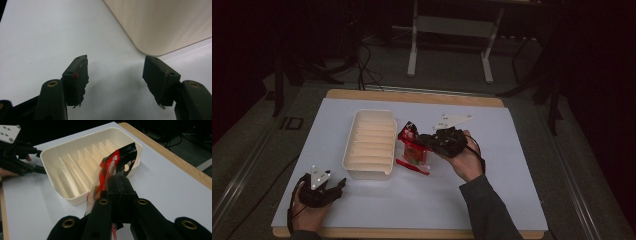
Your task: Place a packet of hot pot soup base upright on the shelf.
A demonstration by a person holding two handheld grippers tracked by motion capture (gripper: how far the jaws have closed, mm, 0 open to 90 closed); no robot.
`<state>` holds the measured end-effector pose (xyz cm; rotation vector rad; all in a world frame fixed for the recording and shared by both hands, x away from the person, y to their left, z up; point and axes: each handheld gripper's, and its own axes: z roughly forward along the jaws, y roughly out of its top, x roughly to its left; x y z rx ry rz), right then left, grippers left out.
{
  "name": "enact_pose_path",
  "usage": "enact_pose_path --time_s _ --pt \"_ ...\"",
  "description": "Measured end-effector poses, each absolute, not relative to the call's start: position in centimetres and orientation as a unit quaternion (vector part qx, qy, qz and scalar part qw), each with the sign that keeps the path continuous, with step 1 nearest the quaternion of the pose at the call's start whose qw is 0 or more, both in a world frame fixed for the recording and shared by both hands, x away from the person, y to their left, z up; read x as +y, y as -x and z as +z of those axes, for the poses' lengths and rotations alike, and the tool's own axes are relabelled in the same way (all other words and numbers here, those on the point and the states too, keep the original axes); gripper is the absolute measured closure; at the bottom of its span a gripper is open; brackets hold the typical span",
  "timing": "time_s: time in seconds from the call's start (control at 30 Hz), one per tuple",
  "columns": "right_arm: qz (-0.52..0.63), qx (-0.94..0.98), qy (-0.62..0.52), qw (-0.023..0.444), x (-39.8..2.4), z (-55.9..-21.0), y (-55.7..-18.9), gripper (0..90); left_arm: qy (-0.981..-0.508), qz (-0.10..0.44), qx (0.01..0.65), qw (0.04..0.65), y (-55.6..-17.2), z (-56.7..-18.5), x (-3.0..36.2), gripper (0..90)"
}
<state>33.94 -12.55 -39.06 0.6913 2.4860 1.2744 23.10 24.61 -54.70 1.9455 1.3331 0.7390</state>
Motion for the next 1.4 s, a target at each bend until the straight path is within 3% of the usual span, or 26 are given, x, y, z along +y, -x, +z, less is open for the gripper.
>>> enact_pose_path --time_s 1.4 --pt "0.444 0.862 -0.208 0.131 -9.6 -39.0 -34.2 89.5 -0.743 0.283 0.509 0.329 -23.1 -54.7 24.6 37.2"
